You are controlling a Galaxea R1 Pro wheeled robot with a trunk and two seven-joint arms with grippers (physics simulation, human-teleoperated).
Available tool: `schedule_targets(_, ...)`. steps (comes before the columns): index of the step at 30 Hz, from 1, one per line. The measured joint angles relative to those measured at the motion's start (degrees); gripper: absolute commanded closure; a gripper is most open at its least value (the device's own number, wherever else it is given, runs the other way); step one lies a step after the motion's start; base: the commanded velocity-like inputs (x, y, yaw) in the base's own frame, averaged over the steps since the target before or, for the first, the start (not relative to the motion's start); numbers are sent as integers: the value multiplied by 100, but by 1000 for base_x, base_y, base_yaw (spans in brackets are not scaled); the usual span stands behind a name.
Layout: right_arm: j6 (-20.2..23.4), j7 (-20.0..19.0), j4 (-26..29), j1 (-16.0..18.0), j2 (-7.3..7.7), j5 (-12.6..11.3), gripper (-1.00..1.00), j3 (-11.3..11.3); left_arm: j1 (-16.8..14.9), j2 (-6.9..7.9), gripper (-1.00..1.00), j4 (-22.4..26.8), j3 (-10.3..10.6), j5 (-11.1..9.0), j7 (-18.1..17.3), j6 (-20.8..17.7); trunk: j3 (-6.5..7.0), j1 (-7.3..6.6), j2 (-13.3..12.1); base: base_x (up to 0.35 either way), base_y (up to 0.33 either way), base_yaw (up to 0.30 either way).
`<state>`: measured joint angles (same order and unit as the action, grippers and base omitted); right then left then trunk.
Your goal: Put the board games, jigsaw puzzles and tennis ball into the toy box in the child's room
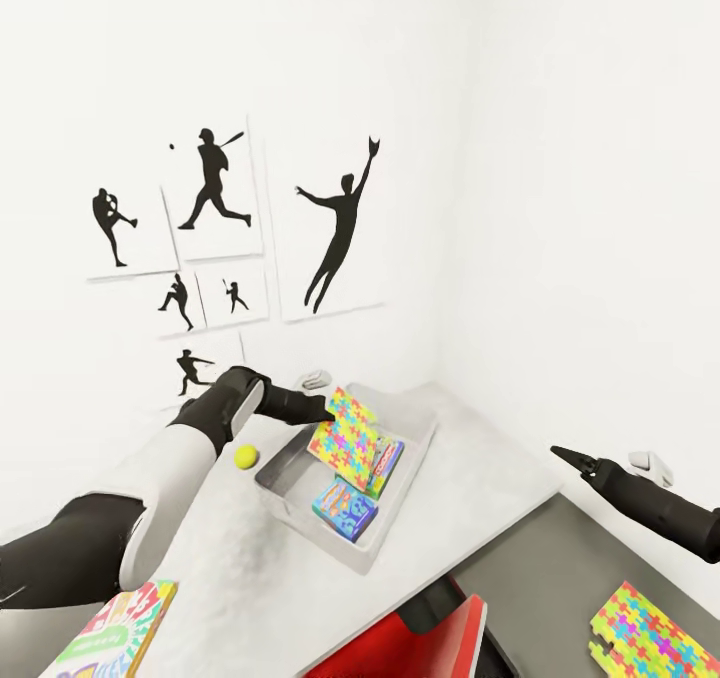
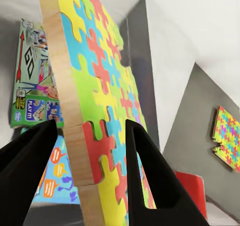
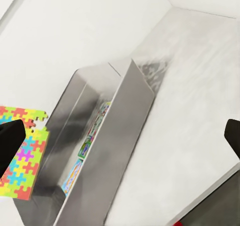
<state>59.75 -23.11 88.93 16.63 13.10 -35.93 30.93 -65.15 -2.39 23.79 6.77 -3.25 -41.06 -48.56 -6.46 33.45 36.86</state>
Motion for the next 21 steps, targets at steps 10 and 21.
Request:
schedule_targets(10, 0, -3, 0, 0, 2, 0, -100, 2, 31, -65, 100, -2, 142, 1, -3, 8, -94, 0, 0, 0, 0, 0)
schedule_targets(21, 0, -3, 0, 0, 0, 0, -100, 1, 42, -80, 100, -3, 561, -9, -3, 91, -197, 0, 0, 0, 0, 0)
